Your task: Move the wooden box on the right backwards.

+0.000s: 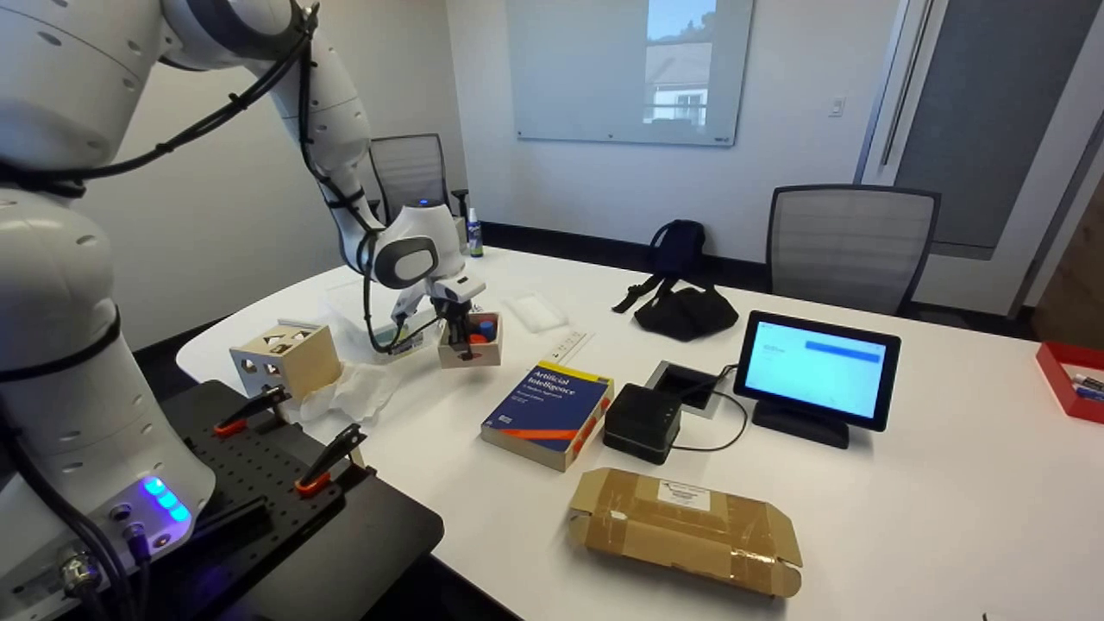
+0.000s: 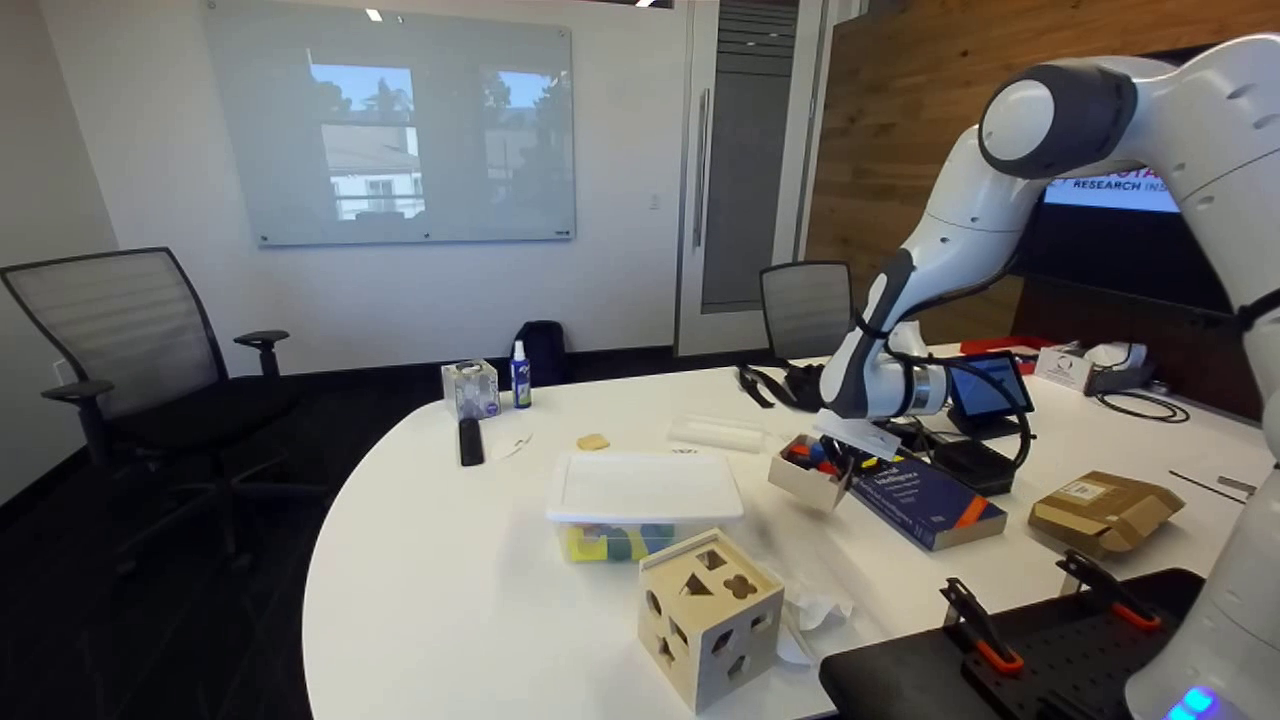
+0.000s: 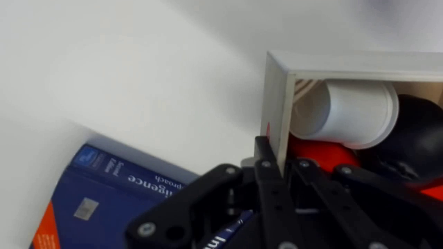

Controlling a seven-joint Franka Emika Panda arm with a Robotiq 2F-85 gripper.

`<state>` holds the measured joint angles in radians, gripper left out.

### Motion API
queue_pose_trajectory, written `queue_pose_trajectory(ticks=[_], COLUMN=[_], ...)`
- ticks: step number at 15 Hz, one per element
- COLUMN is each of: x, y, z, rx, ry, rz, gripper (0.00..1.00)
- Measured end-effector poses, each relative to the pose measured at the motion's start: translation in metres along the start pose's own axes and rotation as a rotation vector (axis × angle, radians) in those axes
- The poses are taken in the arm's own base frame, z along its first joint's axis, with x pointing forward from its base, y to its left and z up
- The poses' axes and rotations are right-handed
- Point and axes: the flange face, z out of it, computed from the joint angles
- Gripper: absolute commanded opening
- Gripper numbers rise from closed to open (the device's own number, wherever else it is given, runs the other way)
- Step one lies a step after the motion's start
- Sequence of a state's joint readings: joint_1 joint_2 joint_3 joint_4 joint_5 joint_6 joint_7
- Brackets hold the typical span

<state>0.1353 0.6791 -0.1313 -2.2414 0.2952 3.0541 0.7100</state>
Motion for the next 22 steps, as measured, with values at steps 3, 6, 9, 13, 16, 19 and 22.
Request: queue_pose_trajectory(ticks=[3,6,9,13,16,19,22], x=[0.016,0.019,0.02,0.024,0.023,0.017,0.006], y=[-0.02,-0.026,-0.029,-0.038,-0.043,-0.049,-0.054], z=[0.003,0.022,0.047,0.065,0.063,0.046,0.005], rx=[-0.041,-0.073,-0.089,-0.081,-0.064,-0.044,-0.014], ry=[-0.015,-0.017,-0.013,0.003,-0.003,-0.012,-0.012], rz=[-0.028,-0.059,-0.075,-0.083,-0.075,-0.079,-0.094], gripper=[0.02,0.02,0.02,0.45,0.7,0.92,1.0])
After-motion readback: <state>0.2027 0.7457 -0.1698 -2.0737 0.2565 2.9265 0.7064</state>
